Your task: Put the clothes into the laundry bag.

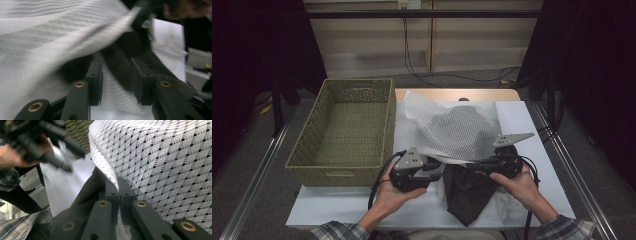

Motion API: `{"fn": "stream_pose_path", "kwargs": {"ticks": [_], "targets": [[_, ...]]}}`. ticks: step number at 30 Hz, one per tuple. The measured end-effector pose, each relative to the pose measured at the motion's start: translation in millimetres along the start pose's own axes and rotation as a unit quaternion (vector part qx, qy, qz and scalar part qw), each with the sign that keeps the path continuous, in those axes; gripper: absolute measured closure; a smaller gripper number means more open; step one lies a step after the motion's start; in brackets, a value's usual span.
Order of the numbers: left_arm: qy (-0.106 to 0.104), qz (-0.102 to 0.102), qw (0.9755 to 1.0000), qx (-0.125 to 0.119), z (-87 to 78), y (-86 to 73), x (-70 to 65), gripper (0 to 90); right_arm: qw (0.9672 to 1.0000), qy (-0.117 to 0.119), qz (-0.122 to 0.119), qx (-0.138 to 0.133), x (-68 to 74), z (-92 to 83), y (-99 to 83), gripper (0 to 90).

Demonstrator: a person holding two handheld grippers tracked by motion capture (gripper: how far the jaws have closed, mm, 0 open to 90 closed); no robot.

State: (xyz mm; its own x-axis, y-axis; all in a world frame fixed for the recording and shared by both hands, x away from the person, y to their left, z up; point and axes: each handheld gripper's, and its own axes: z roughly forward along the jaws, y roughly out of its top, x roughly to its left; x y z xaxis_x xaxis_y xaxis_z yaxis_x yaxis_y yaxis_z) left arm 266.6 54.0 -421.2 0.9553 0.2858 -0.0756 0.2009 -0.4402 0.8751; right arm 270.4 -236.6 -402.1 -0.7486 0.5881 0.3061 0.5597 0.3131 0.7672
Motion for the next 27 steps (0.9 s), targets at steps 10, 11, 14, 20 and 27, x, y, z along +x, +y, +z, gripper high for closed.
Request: {"fn": "stream_pose_path", "kwargs": {"ticks": [10, 11, 14, 20, 27], "targets": [[-0.073, 0.021, 0.9944, 0.073, 54.3, -9.2, -12.6, 27.1, 1.0000, 0.001, -0.002, 0.001, 0.5, 0.2, -0.4, 89.0], [-0.079, 0.018, 0.9943, 0.069, 58.4, -10.1, -13.6, 23.9, 1.0000, 0.002, -0.002, 0.002, 0.6, 0.5, -0.5, 88.9], [-0.095, 0.026, 0.9919, 0.080, 69.2, -9.8, -21.2, 18.2, 1.0000, 0.003, -0.003, 0.002, 0.4, 1.1, -0.5, 88.9], [-0.105, 0.039, 0.9875, 0.111, 79.2, -17.3, -24.9, 11.9, 1.0000, 0.003, -0.006, 0.005, 2.2, 1.3, -1.2, 88.9], [-0.109, 0.051, 0.9858, 0.117, 83.8, -28.0, -28.9, 7.7, 0.9999, 0.004, -0.007, 0.009, 2.3, 3.7, -1.9, 89.0]]}}
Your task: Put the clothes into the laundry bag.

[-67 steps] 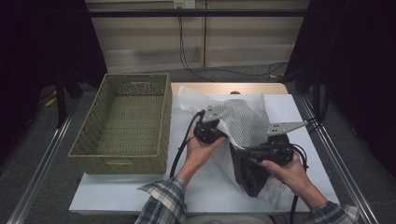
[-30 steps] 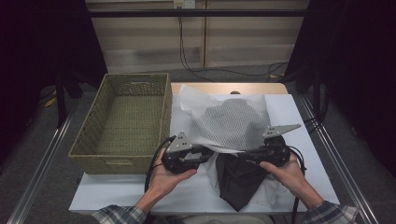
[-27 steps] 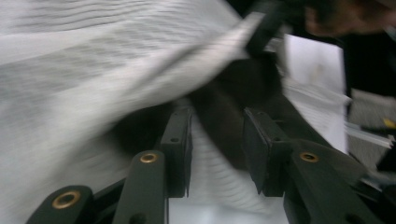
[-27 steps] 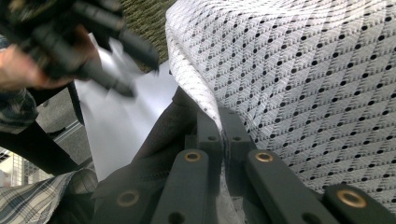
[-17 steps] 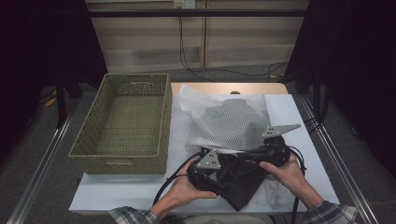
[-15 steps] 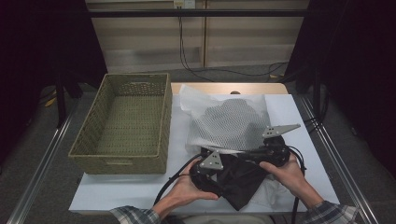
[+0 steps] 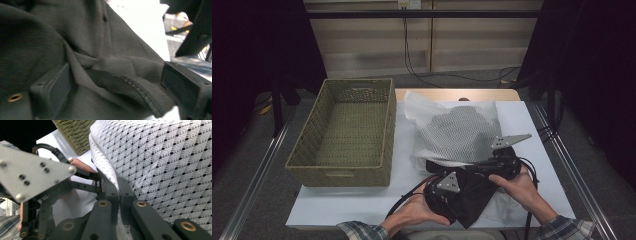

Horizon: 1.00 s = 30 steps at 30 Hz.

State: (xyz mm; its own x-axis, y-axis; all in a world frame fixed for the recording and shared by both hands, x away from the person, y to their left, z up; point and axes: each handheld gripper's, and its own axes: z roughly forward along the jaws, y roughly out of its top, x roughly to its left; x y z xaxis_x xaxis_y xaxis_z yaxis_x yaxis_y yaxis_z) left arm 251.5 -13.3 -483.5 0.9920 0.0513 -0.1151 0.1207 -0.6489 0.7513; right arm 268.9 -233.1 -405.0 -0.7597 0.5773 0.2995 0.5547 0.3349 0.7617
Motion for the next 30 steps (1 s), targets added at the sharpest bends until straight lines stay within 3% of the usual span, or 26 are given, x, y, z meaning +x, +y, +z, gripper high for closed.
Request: {"fn": "stream_pose_path", "kwargs": {"ticks": [2, 3, 4, 6, 7, 8, 11, 14, 19, 20, 21, 24, 25, 27, 30], "targets": [[0.013, 0.013, 0.9998, 0.012, 1.2, 1.8, -1.4, 9.0, 1.0000, 0.001, 0.000, 0.000, 0.0, -0.3, 0.1, 89.0], [0.025, 0.016, 0.9995, 0.003, 2.9, 1.1, -2.5, 11.8, 1.0000, 0.000, 0.001, 0.000, -0.4, -0.1, 0.0, 89.0], [0.045, 0.027, 0.9985, 0.019, 0.3, 3.3, -2.7, 20.4, 1.0000, -0.001, 0.000, 0.000, -0.5, 0.2, -0.1, 89.0], [0.050, 0.012, 0.9986, 0.009, -1.6, 3.7, 1.7, 33.9, 1.0000, -0.001, 0.001, 0.000, 0.3, 0.3, 0.0, 88.9], [0.057, 0.006, 0.9982, 0.016, -4.5, 4.7, 4.8, 42.5, 1.0000, -0.001, 0.000, 0.001, 0.7, 0.4, 0.2, 89.0], [0.054, -0.010, 0.9984, 0.012, -5.8, 5.5, 8.9, 51.8, 1.0000, -0.001, 0.001, 0.001, 1.2, 0.4, 0.6, 89.0], [0.055, -0.014, 0.9984, 0.009, -9.5, 9.8, 12.4, 67.6, 1.0000, -0.003, 0.001, 0.003, 1.7, 1.3, 1.6, 89.0], [0.046, -0.035, 0.9981, -0.020, -17.7, 17.1, 17.3, 71.4, 1.0000, 0.000, -0.001, 0.002, 3.9, 2.0, 4.5, 89.0], [0.024, -0.066, 0.9949, -0.073, -33.4, 26.3, 25.6, 69.2, 1.0000, 0.001, -0.002, -0.004, 5.4, -0.7, 6.6, 89.0], [0.042, -0.054, 0.9957, -0.063, -35.8, 28.9, 25.5, 70.9, 1.0000, 0.000, -0.003, -0.004, 5.0, -1.3, 6.6, 89.0], [0.048, -0.050, 0.9952, -0.069, -34.4, 30.1, 26.0, 73.6, 1.0000, -0.001, -0.002, -0.005, 4.6, -1.8, 6.5, 89.0], [0.076, -0.055, 0.9939, -0.058, -23.7, 30.8, 30.7, 78.4, 1.0000, 0.001, 0.000, -0.006, 4.4, -2.0, 6.4, 89.0], [0.076, -0.069, 0.9924, -0.068, -18.1, 30.1, 33.6, 79.1, 1.0000, 0.003, 0.000, -0.006, 4.8, -1.9, 6.8, 89.0], [0.097, -0.076, 0.9898, -0.072, -12.5, 31.3, 40.2, 79.9, 0.9999, 0.008, -0.001, -0.009, 6.7, -2.3, 7.8, 89.0], [0.120, -0.094, 0.9831, -0.102, -8.2, 39.9, 55.5, 80.4, 0.9997, 0.017, 0.001, -0.017, 10.1, -5.7, 9.5, 89.1]]}}
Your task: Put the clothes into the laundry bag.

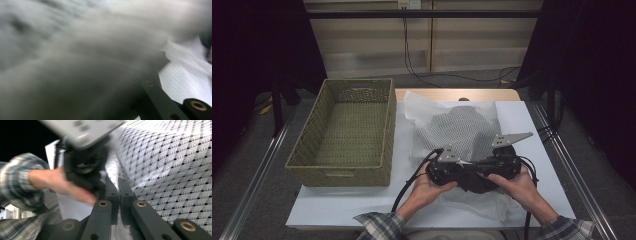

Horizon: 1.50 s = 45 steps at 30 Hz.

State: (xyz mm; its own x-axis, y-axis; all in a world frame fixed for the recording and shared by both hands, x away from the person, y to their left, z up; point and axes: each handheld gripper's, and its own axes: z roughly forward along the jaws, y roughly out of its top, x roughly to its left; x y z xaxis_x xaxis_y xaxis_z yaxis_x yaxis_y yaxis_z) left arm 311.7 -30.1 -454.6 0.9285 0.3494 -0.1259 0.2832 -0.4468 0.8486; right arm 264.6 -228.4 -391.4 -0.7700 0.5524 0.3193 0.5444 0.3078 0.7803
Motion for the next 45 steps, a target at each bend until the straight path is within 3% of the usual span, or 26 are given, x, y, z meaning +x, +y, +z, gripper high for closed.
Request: {"fn": "stream_pose_path", "kwargs": {"ticks": [1, 4, 6, 7, 8, 10, 12, 13, 15, 18, 22, 26, 30, 32, 39, 45], "targets": [[0.017, -0.005, 0.9998, -0.010, 1.2, 5.0, 3.1, 80.6, 1.0000, -0.001, -0.003, -0.002, 0.9, -1.4, 1.1, 89.1], [0.042, -0.007, 0.9987, -0.029, 2.4, 22.3, 12.4, 81.0, 0.9999, -0.003, -0.007, -0.012, 2.6, -6.3, 4.4, 89.1], [0.030, -0.023, 0.9976, -0.058, 0.7, 34.1, 14.5, 81.0, 0.9998, -0.001, -0.006, -0.021, 4.0, -10.0, 7.4, 89.2], [0.024, -0.017, 0.9967, -0.076, -2.2, 40.1, 12.3, 81.1, 0.9997, -0.001, -0.006, -0.025, 5.0, -12.2, 8.8, 89.2], [0.034, 0.001, 0.9962, -0.080, -5.0, 44.9, 10.6, 81.0, 0.9995, 0.000, -0.009, -0.032, 5.9, -14.8, 10.0, 89.2], [0.042, -0.006, 0.9961, -0.078, -3.2, 47.9, 17.0, 81.0, 0.9990, 0.005, -0.007, -0.043, 7.3, -20.4, 10.4, 89.2], [0.067, -0.009, 0.9950, -0.073, 2.8, 45.2, 22.9, 81.1, 0.9991, 0.002, -0.005, -0.042, 5.7, -21.8, 9.2, 89.2], [0.061, -0.019, 0.9956, -0.070, 8.1, 42.6, 27.0, 81.1, 0.9992, 0.002, 0.001, -0.041, 4.1, -20.5, 7.8, 89.2], [0.072, -0.017, 0.9962, -0.046, 19.2, 35.1, 33.2, 80.8, 0.9996, 0.001, 0.005, -0.026, 0.0, -14.7, 3.5, 89.2], [0.084, -0.033, 0.9956, -0.026, 29.5, 20.2, 44.3, 80.7, 0.9999, -0.007, 0.013, -0.004, -7.1, -3.7, -5.4, 89.2], [0.083, -0.055, 0.9947, -0.026, 34.5, 10.8, 49.6, 80.4, 0.9995, -0.014, 0.025, 0.014, -14.9, 6.7, -15.9, 89.2], [0.053, -0.045, 0.9974, -0.018, 23.5, 11.2, 44.9, 76.2, 0.9993, -0.013, 0.025, 0.026, -19.6, 11.3, -23.4, 89.1], [0.039, -0.015, 0.9988, -0.025, 3.5, 3.8, 35.4, 74.9, 0.9990, -0.015, 0.028, 0.032, -23.7, 9.0, -28.7, 89.2], [0.020, -0.022, 0.9992, -0.027, -6.3, -0.2, 32.5, 72.6, 0.9987, -0.020, 0.031, 0.034, -24.5, 6.6, -33.3, 89.1], [0.020, 0.013, 0.9997, -0.007, -37.0, -6.6, 14.8, 55.1, 0.9976, -0.039, 0.037, 0.044, -27.4, 6.3, -35.2, 89.1], [0.019, 0.026, 0.9994, 0.011, -61.5, -22.2, 13.2, 47.7, 0.9970, -0.049, 0.036, 0.047, -29.3, 7.5, -35.0, 89.1]]}}
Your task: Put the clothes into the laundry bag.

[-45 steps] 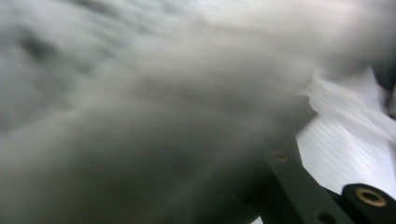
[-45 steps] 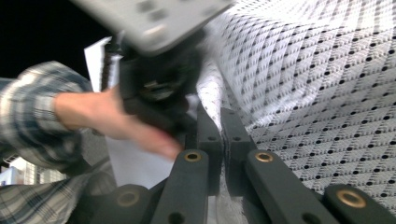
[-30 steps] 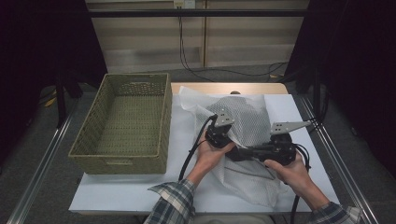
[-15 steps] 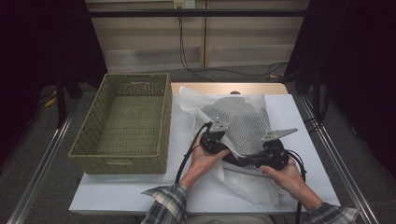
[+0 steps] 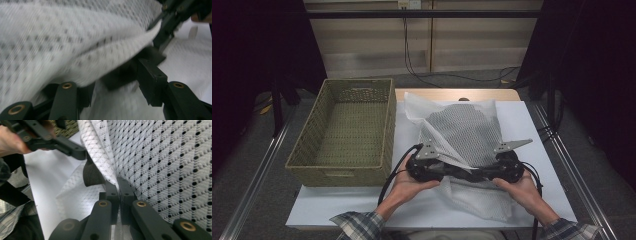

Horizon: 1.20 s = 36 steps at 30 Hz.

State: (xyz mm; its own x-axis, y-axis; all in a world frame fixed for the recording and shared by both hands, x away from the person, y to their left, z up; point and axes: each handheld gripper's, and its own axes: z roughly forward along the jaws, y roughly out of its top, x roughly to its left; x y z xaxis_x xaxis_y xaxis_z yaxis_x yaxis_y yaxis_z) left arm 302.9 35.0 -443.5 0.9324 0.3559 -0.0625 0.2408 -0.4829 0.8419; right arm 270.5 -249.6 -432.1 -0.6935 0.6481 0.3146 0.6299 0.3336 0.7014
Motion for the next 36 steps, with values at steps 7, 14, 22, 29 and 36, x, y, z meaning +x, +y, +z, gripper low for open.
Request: {"fn": "stream_pose_path", "kwargs": {"ticks": [7, 14, 22, 29, 36], "targets": [[0.006, 0.002, 0.9998, 0.020, -8.7, -11.8, 1.0, 47.5, 1.0000, -0.006, 0.000, 0.001, -2.4, 0.5, 0.9, 89.0], [0.026, 0.003, 0.9979, 0.059, 21.3, -21.0, 5.6, 48.3, 1.0000, -0.002, -0.004, 0.001, -0.1, 0.5, 1.9, 89.0], [0.010, 0.021, 0.9969, 0.075, 42.5, -22.7, -4.7, 54.1, 1.0000, 0.002, -0.003, 0.001, 0.6, 0.6, 2.6, 88.9], [-0.006, 0.002, 0.9963, 0.085, 34.3, -24.5, 6.3, 87.8, 1.0000, 0.005, -0.007, -0.002, 2.6, -0.7, 4.2, 88.9], [-0.018, -0.001, 0.9963, 0.084, 14.7, -21.6, -6.5, 89.6, 1.0000, 0.003, -0.005, -0.008, 1.8, -3.5, 4.9, 88.9]]}}
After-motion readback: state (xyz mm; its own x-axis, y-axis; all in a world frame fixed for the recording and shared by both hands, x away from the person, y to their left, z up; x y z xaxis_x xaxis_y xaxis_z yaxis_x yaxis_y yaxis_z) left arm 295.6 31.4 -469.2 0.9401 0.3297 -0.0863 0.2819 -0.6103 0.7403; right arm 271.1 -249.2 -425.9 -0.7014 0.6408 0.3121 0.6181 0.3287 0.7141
